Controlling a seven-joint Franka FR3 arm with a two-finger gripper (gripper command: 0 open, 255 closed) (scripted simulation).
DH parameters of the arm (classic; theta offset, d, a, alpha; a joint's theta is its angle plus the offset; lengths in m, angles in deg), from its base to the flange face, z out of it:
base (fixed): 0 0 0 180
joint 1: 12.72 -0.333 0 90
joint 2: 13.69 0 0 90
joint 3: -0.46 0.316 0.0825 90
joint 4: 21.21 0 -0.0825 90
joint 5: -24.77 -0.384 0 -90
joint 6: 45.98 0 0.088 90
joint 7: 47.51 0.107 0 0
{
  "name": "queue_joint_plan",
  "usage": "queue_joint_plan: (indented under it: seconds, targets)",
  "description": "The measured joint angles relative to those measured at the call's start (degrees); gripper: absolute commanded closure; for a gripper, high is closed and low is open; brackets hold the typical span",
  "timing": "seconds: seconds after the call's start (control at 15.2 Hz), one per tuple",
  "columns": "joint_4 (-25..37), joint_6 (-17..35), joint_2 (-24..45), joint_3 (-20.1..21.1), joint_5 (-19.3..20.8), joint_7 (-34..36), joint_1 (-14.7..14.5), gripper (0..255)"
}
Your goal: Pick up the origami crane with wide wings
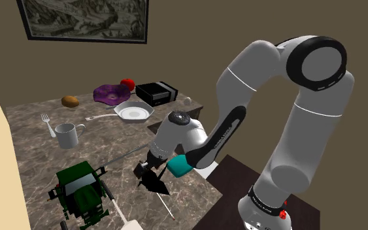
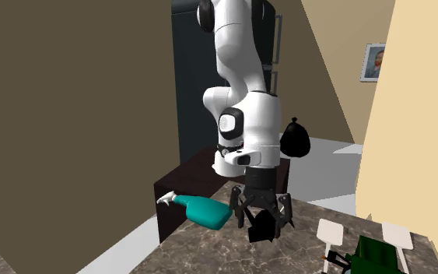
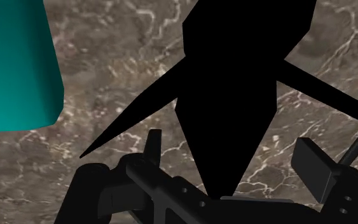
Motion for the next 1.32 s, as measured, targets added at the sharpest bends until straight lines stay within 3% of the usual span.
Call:
queue_joint_plan:
  seconds: [0.13,0.2,0.86,0.99,1.32]
  targets:
    - [0.32,0.56,0.99,-1.68,3.28,2.73,-1.23,0]
    - [0.43,0.66,1.21,-1.99,3.83,3.14,-1.42,255]
    - [0.65,0.79,1.25,-2.5,4.37,3.51,-1.46,255]
    - [-0.18,0.29,-0.11,-0.38,0.96,0.68,-0.1,255]
    - [-1.58,-2.35,-4.84,6.04,-13.03,-10.37,3.5,255]
